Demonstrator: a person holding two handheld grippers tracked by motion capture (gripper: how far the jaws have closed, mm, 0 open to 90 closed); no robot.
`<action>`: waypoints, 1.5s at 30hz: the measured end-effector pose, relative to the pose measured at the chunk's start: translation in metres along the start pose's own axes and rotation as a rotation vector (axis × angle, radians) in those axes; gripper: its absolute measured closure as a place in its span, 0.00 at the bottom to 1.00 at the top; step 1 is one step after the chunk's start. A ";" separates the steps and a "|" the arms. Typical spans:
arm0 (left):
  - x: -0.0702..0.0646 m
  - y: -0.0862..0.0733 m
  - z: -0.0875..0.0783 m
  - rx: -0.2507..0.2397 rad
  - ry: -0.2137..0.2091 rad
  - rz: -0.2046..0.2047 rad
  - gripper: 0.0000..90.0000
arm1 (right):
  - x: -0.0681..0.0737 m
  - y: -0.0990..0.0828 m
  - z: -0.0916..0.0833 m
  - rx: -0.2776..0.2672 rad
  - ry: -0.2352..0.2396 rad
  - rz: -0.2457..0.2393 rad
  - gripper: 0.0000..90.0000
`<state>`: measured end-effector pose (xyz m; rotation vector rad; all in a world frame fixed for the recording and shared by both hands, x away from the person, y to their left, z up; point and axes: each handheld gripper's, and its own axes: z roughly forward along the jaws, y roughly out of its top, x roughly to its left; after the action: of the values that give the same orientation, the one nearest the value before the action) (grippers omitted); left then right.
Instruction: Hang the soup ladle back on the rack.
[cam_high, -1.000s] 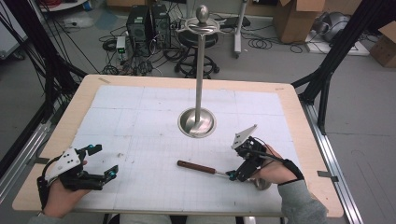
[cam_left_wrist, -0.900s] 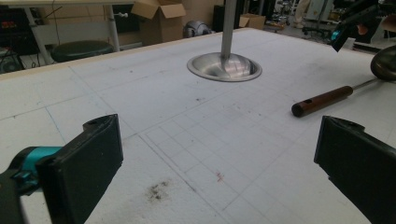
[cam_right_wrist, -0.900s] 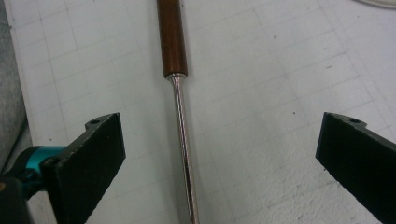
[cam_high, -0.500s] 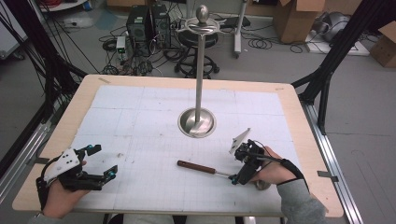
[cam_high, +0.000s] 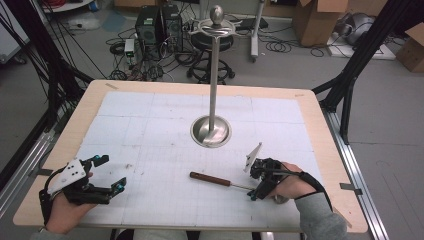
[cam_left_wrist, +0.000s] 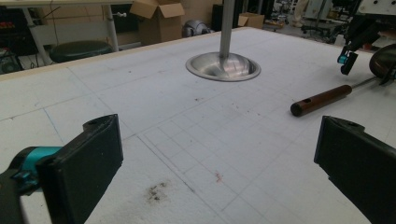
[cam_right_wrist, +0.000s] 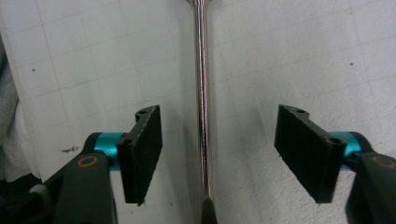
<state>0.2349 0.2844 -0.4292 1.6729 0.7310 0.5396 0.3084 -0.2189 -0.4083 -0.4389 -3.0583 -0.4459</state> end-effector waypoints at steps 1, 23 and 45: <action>0.000 0.000 0.000 -0.001 0.000 0.000 0.02 | 0.000 0.000 0.000 0.002 -0.003 -0.006 0.42; 0.000 0.001 0.005 0.000 -0.018 0.002 0.02 | 0.014 0.002 0.000 0.087 -0.050 -0.044 0.82; 0.000 0.002 0.007 0.003 -0.025 0.002 0.02 | 0.011 0.002 -0.003 0.082 -0.057 0.023 0.94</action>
<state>0.2403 0.2792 -0.4292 1.6802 0.7128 0.5183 0.2982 -0.2142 -0.4044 -0.4914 -3.1086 -0.3113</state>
